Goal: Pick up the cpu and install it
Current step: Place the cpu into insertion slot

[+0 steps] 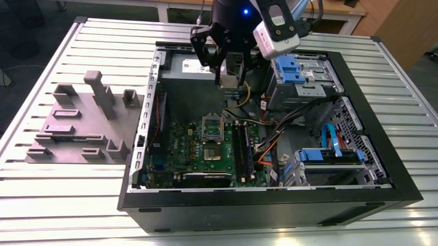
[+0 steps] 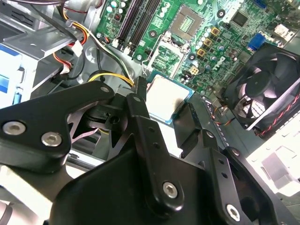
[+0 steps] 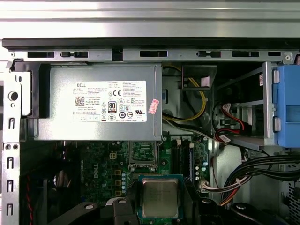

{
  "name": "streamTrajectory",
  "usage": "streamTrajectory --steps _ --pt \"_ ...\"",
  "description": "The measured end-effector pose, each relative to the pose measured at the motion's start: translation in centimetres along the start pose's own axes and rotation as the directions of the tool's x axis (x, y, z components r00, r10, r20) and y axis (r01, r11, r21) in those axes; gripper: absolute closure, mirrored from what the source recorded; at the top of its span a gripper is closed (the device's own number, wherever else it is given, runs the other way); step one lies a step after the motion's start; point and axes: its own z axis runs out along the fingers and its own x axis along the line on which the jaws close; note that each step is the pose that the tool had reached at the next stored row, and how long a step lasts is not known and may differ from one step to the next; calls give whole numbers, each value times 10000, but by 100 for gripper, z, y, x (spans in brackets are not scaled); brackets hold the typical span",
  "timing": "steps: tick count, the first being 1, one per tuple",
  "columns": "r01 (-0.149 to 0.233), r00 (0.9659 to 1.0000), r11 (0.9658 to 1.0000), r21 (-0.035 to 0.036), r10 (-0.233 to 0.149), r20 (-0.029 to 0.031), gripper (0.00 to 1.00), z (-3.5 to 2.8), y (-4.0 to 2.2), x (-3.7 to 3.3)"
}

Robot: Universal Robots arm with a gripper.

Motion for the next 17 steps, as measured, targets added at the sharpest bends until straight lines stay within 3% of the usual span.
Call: streamTrajectory --steps 17 --pt "0 10000 10000 1 0 -3 53 62 -2 0"
